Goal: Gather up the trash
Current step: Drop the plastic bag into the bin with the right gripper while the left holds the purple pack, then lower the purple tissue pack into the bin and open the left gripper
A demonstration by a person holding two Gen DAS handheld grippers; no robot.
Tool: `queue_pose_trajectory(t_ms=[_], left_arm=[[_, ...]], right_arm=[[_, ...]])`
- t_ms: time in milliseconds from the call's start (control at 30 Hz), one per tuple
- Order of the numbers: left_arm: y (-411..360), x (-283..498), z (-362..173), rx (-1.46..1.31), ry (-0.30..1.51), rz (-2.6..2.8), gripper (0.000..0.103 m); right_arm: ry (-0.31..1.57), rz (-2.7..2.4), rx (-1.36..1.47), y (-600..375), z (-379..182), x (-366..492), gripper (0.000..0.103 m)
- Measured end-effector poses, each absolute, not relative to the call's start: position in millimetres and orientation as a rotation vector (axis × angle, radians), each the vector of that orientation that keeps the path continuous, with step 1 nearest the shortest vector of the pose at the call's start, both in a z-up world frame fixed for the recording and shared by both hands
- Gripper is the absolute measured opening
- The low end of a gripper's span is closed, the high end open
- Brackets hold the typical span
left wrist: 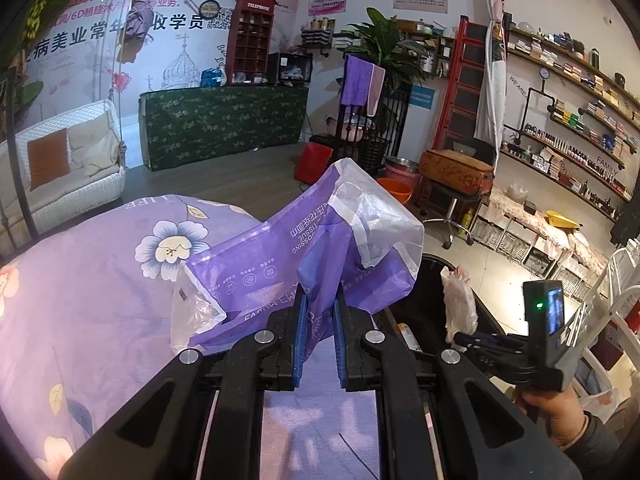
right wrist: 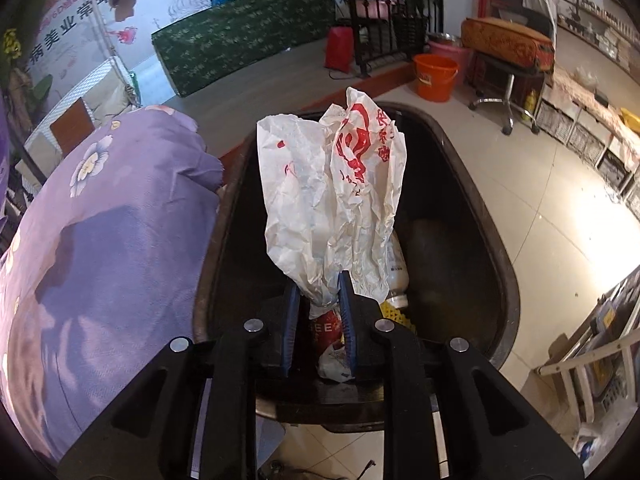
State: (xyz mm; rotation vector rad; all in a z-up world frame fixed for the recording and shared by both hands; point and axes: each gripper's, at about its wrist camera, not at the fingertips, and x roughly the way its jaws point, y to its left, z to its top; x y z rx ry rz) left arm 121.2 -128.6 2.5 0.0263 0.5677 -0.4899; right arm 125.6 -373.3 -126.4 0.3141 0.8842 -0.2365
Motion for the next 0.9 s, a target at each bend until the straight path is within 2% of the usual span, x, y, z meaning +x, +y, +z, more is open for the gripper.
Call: queue_pose_trajectory(t_ms=[33, 100, 133, 167, 533, 633, 900], left_arm=[[-130.5, 120.3, 2.5, 0.029, 0.567, -0.492, 0.012], [-132.4, 119.5, 1.1, 0.032, 0.569, -0.497, 0.012], [-133.8, 120.1, 0.8, 0.032, 0.571, -0.501, 0.012], [-135.3, 119.2, -0.1, 0.032, 0.572, -0.503, 0.012], [-153.7, 116.6, 1.1, 0.051, 0.581, -0.562, 0.012], [-166.1, 116.9, 0.8, 0.051, 0.591, -0.612, 0.012], [-217.1, 121.0, -11.1, 0.059, 0.669, -0.769, 0.012]], right_arm=[[0.892, -0.238, 0.325, -374.6, -130.0, 126.2, 0.026], [0.895, -0.245, 0.335, -376.3, -134.8, 126.9, 0.046], [0.891, -0.254, 0.336, -377.3, -135.9, 126.2, 0.063], [0.880, -0.273, 0.332, -377.0, -135.9, 123.7, 0.069], [0.767, -0.282, 0.349, -382.2, -94.2, 97.6, 0.076], [0.720, -0.302, 0.350, -388.9, -78.2, 84.4, 0.084], [0.634, -0.366, 0.383, -410.3, -49.9, 48.5, 0.086]])
